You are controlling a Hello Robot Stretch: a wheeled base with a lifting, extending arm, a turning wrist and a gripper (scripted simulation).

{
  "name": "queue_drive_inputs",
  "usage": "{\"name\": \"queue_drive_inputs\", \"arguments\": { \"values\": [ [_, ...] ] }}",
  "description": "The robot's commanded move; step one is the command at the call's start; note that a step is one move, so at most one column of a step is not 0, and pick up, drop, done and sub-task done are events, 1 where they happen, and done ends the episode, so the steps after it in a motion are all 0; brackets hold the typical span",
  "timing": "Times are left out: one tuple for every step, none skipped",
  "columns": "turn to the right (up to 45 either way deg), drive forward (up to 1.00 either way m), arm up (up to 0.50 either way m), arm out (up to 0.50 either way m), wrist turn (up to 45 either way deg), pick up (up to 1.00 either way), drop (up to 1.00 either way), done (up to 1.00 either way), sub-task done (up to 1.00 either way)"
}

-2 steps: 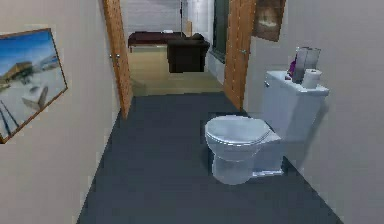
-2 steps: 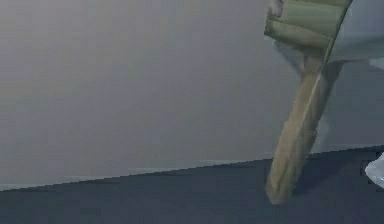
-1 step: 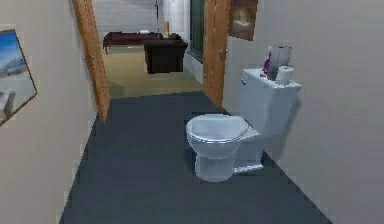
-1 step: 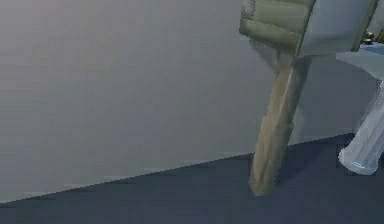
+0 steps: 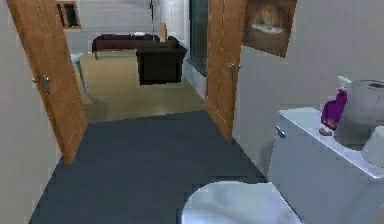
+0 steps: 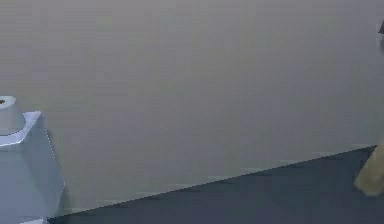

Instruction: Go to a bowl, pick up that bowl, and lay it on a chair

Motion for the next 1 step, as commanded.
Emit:
{"name": "queue_drive_inputs", "arguments": {
  "values": [
    [-21.0,0.0,0.0,0.0,0.0,0.0,0.0,0.0,0.0]
  ]
}}
